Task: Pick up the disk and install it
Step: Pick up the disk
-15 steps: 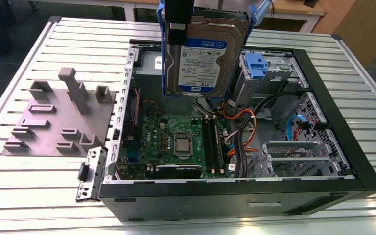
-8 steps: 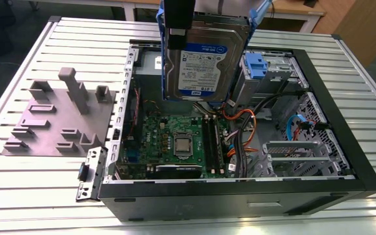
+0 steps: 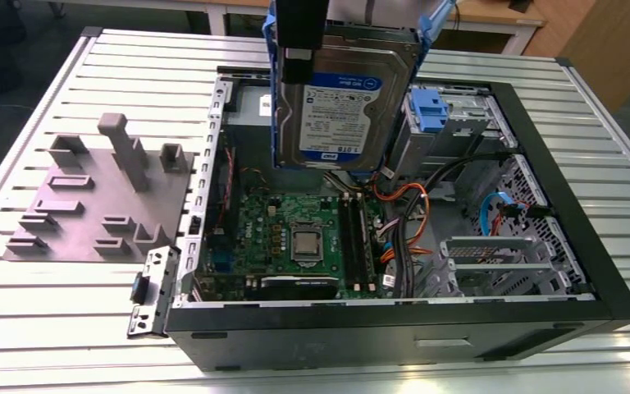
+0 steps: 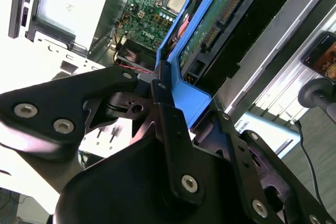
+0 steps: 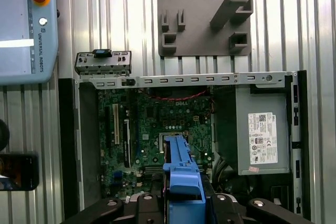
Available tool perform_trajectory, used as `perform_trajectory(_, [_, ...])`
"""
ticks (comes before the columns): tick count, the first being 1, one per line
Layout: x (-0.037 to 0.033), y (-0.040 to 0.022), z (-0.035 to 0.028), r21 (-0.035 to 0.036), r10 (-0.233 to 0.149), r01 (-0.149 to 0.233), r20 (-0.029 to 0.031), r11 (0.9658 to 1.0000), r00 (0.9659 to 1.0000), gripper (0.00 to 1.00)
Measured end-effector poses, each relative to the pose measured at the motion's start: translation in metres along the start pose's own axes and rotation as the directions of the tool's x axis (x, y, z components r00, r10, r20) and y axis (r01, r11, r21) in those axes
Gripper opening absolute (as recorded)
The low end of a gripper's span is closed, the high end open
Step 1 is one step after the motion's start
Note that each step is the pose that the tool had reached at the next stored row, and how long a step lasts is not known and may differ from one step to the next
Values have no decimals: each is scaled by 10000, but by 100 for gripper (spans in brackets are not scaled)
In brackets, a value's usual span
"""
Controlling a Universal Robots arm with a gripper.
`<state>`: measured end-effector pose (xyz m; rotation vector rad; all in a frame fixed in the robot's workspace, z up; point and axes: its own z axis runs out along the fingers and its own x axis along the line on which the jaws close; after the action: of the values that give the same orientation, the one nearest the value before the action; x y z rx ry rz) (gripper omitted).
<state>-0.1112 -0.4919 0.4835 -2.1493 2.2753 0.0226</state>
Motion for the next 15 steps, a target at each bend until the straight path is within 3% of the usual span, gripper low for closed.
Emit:
perform_trajectory(3, [-3, -46, 0, 0, 1, -1, 1, 10000, 10000, 36])
perform_trajectory(7, [-4, -62, 1, 0, 1, -1, 2, 10000, 10000, 36])
perform_trajectory(10, [-8, -136, 0, 0, 0, 0, 2, 10000, 10000, 36])
perform_trajectory(15, [-11, -192, 0, 0, 0, 0, 1, 10000, 10000, 36])
